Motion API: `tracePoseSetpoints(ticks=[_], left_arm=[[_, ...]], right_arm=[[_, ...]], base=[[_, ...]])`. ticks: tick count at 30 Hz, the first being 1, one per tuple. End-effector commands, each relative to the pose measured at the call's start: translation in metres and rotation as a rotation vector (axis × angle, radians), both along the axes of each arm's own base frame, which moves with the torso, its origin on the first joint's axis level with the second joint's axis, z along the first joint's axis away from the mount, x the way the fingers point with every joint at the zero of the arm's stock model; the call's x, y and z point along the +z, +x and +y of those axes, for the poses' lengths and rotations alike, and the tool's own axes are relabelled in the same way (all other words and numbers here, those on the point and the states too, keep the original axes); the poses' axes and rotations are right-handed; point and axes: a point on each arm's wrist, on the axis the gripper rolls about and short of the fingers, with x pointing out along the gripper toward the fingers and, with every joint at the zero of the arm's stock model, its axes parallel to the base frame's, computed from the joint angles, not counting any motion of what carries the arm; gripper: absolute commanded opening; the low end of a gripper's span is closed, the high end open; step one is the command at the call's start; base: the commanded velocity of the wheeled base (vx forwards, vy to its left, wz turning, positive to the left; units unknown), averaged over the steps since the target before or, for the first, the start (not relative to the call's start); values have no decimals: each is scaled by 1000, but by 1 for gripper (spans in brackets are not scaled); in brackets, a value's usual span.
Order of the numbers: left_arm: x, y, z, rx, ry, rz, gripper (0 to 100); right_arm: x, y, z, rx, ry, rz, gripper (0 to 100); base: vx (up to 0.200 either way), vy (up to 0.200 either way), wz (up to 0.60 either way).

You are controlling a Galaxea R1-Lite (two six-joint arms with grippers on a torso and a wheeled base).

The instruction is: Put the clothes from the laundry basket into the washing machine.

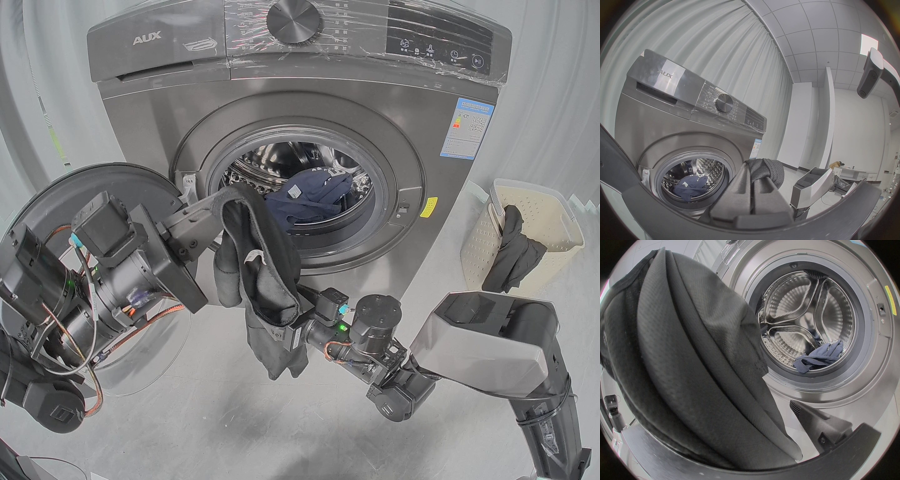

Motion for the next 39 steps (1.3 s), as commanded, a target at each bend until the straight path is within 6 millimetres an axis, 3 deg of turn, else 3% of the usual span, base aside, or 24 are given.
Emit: tracePoseSetpoints(ticks=[1, 9, 10, 14, 20, 25, 32, 35, 39], left_arm=[[1, 0, 1, 4, -5, -1, 0], [1, 2, 4, 16, -7, 6, 0], [0, 8, 13, 61, -4, 9, 0], [-4, 18, 23, 113, 7, 20, 0], [-12, 19, 28, 125, 26, 47, 0], [-26, 19, 28, 128, 58, 93, 0], [-50, 19, 21, 110, 122, 164, 0], [-75, 25, 18, 123, 212, 209, 0], [-95, 30, 11, 118, 273, 244, 0]], right_arm=[[1, -1, 2, 5, 7, -8, 0], [14, 1, -6, -24, 25, -18, 0], [26, 4, -25, -107, 34, -6, 0], [42, -1, -60, -170, 20, 9, 0], [65, -27, -97, -199, 13, 19, 0], [84, -44, -108, -191, 44, 16, 0], [98, -51, -108, -179, 84, -5, 0], [110, -47, -103, -175, 126, -41, 0], [117, -46, -102, -172, 151, -54, 0]], base=[[0, 0, 0], [0, 0, 0], [0, 0, 0], [0, 0, 0], [0, 0, 0], [0, 0, 0], [0, 0, 0], [0, 0, 0], [0, 0, 0]])
